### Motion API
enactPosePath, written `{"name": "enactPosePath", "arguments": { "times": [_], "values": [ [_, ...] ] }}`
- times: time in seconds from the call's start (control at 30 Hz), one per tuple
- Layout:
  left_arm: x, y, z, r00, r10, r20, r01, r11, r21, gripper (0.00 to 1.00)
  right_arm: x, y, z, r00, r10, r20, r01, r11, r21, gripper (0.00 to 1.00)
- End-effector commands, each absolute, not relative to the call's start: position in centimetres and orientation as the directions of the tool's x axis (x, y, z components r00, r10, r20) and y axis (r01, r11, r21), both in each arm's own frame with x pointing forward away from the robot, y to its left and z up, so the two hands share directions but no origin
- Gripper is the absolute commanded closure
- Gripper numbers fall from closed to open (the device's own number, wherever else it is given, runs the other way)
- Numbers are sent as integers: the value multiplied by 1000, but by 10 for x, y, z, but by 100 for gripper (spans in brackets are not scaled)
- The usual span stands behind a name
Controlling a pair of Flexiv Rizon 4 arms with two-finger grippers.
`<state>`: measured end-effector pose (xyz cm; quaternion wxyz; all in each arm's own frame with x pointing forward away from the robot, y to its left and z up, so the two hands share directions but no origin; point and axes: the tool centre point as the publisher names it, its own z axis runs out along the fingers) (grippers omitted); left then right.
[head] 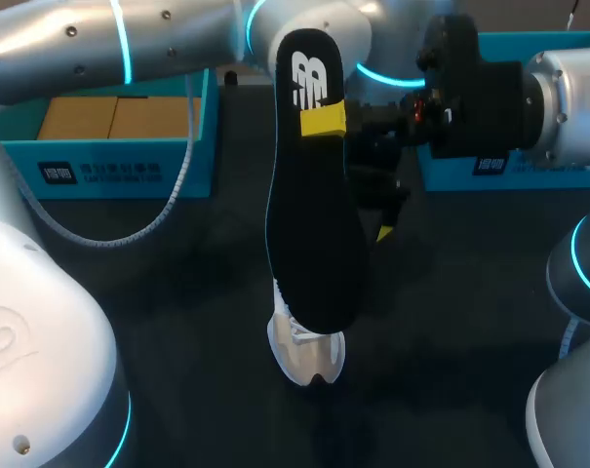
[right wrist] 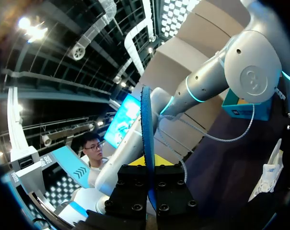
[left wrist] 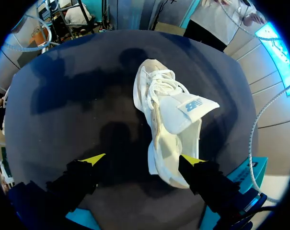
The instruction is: Take the shoe out of the shoebox, open the shoe tongue, remove and reinsert the insole, then place the shoe into the shoebox
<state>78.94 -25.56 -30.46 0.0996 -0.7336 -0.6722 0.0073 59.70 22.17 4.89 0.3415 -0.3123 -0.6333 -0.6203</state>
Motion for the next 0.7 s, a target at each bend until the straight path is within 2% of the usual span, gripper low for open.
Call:
{"name": "enactPosePath", "arguments": {
  "times": [0.03,0.4,0.7],
  "values": [
    [791,-245,-278,90,995,44,989,-84,-121,0,597,225,48,-572,-29,820,819,34,572,100],
    [817,-231,-212,55,989,-136,998,-57,-6,0,620,206,51,-574,39,818,818,-21,575,100],
    [825,-209,-182,70,965,-254,997,-60,48,0,644,180,40,-530,70,845,840,-93,535,100]
  ]
}}
